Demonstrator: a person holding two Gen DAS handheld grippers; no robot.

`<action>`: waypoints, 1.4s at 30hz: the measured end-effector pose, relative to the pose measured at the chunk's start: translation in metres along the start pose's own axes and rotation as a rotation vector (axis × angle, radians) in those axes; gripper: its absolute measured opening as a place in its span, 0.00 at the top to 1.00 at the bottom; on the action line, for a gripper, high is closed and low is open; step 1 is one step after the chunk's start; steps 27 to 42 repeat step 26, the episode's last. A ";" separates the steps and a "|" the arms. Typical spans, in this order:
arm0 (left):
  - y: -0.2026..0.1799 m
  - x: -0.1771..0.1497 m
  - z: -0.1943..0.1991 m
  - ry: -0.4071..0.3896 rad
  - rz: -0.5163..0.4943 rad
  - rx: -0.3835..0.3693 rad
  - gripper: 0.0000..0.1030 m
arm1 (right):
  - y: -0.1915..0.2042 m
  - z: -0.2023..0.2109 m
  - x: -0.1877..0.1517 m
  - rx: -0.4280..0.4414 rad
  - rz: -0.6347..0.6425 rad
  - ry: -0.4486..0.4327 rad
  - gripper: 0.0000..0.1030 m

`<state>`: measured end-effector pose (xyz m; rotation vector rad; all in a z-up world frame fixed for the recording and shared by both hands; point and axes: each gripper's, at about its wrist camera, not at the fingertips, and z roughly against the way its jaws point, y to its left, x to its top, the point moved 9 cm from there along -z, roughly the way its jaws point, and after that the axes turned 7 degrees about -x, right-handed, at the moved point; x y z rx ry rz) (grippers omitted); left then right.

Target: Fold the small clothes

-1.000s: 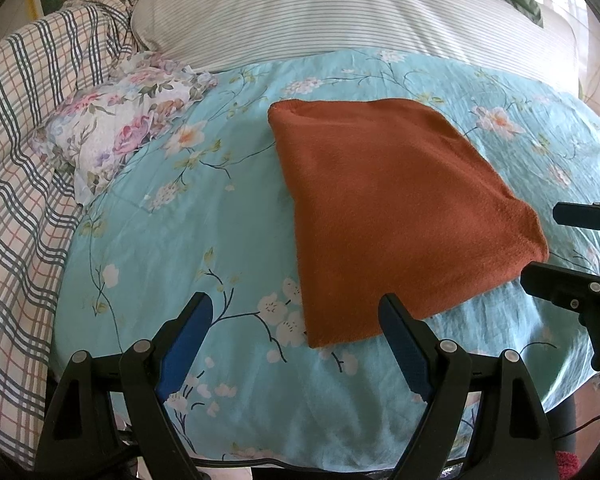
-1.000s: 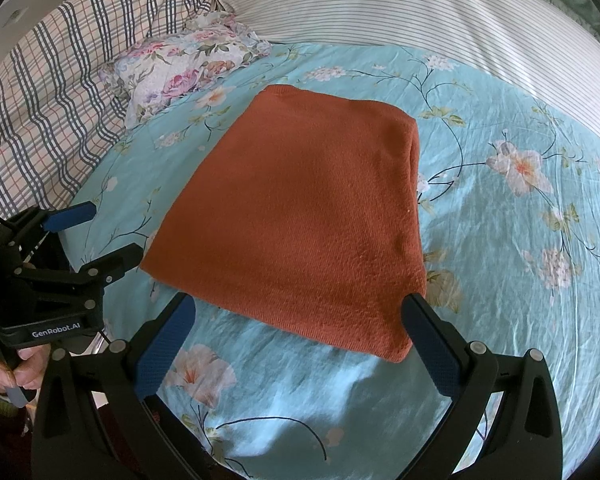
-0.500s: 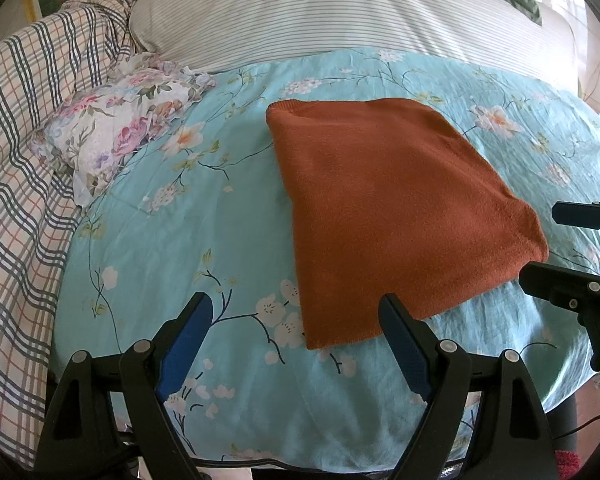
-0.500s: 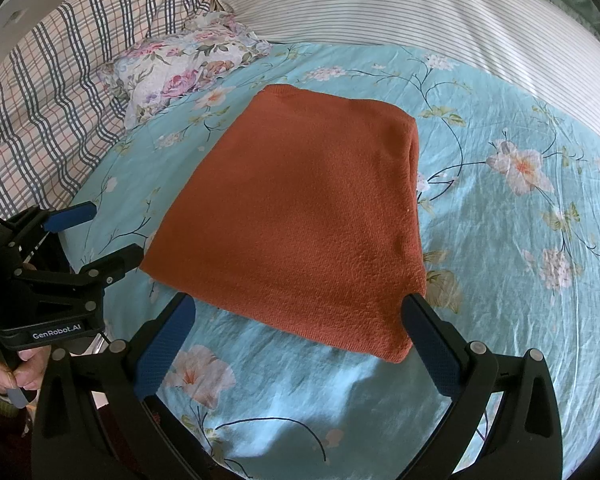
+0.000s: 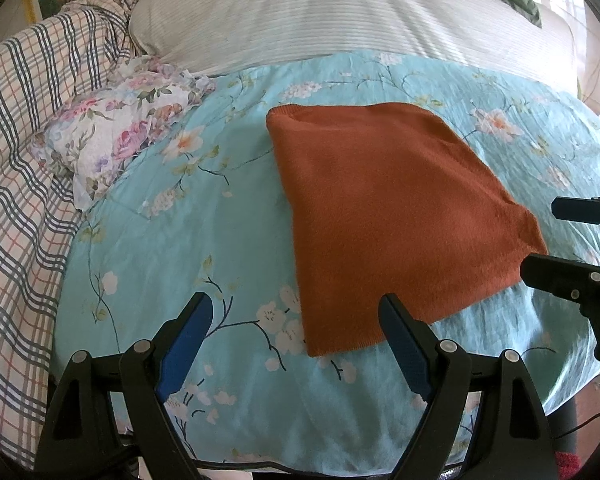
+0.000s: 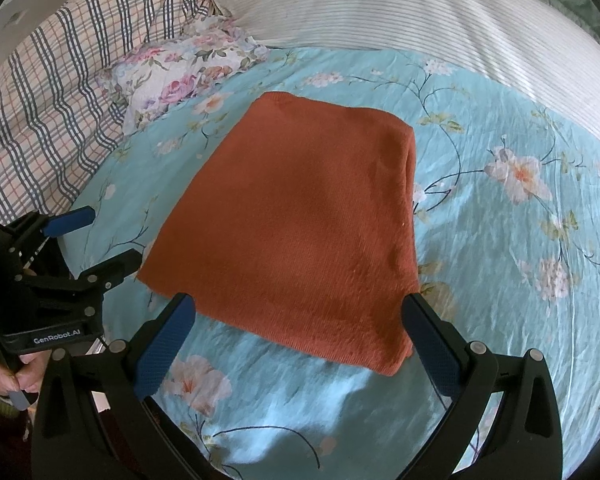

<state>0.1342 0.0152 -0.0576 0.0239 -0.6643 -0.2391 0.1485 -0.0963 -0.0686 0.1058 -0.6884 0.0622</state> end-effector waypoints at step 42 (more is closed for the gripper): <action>0.011 0.014 -0.009 -0.007 0.016 -0.008 0.17 | -0.014 -0.020 0.005 0.014 -0.038 0.026 0.00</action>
